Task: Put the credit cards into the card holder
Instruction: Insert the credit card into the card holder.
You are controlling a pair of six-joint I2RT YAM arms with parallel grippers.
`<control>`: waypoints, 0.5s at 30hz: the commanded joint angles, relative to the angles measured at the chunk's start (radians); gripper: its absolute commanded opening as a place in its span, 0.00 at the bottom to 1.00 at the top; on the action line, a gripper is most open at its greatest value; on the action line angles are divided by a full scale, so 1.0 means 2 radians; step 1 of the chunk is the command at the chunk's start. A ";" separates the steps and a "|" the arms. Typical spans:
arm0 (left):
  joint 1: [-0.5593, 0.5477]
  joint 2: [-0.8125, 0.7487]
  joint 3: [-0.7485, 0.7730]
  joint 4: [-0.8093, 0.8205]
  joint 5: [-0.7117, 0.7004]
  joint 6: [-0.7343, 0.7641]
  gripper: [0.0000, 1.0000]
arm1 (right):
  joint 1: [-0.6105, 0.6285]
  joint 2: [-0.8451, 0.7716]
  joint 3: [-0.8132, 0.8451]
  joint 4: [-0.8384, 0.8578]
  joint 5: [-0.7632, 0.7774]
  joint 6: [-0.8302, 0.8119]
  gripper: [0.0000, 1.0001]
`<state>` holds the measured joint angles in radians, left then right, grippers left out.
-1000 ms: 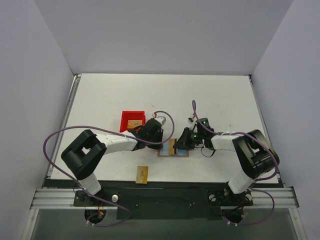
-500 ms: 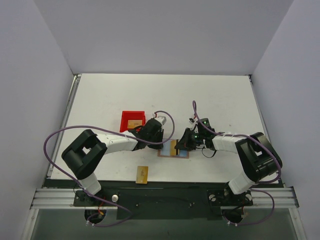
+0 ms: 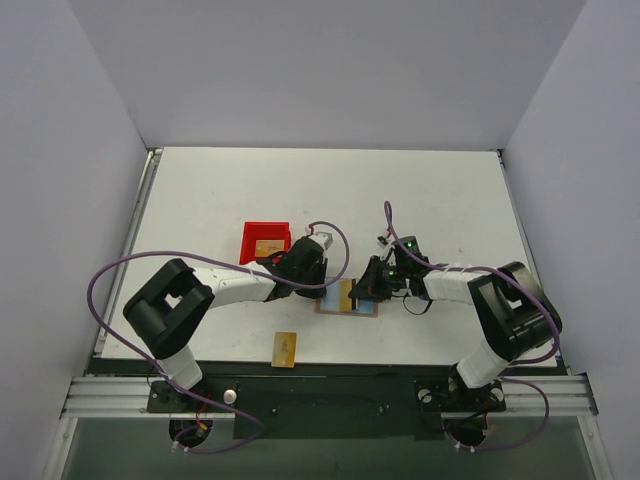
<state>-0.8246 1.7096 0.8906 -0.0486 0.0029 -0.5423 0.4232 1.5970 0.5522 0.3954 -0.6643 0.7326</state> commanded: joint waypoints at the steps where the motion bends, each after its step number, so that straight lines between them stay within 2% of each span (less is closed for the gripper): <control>1: 0.000 0.016 0.003 -0.016 -0.004 0.001 0.00 | 0.006 0.019 0.008 -0.004 -0.003 -0.007 0.00; 15: 0.000 0.018 0.006 -0.019 -0.002 0.004 0.00 | 0.013 0.029 0.010 0.026 -0.008 0.008 0.00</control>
<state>-0.8227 1.7100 0.8925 -0.0502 -0.0029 -0.5411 0.4267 1.6318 0.5613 0.4408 -0.6998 0.7525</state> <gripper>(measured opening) 0.044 0.004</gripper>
